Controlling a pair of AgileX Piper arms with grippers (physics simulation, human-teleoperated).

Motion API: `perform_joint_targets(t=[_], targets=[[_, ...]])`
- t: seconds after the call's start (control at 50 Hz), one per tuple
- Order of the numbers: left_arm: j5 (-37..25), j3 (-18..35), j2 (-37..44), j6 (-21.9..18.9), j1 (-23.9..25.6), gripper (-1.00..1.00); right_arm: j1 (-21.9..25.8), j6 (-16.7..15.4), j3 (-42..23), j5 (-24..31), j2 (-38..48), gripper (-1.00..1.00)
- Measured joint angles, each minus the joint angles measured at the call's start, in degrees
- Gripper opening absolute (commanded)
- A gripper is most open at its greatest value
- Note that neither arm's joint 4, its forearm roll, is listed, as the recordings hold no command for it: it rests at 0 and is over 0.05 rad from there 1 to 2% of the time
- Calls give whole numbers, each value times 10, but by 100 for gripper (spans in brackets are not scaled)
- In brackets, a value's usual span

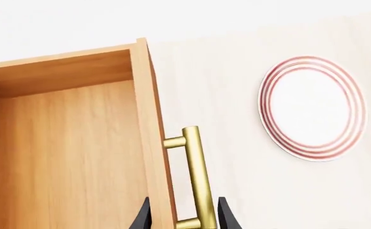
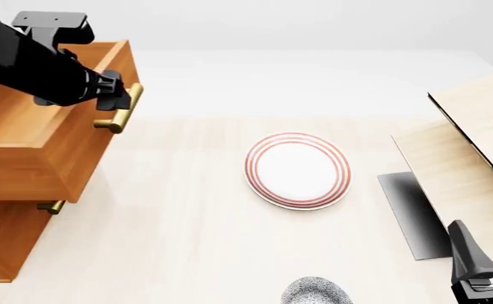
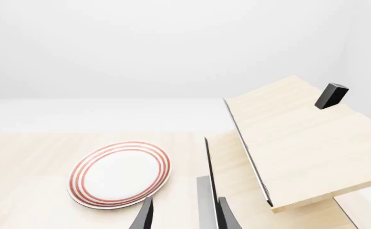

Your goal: Open the top drawer of the cabinet and put the bowl in it.

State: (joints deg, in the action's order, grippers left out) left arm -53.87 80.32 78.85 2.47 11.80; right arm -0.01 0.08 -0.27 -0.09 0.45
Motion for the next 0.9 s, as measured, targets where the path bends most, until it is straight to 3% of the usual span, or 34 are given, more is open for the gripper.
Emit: perform_joint_targets(t=[0.9], targets=[[-12,22,21,8,66,100,0,0,0,0,0,100]])
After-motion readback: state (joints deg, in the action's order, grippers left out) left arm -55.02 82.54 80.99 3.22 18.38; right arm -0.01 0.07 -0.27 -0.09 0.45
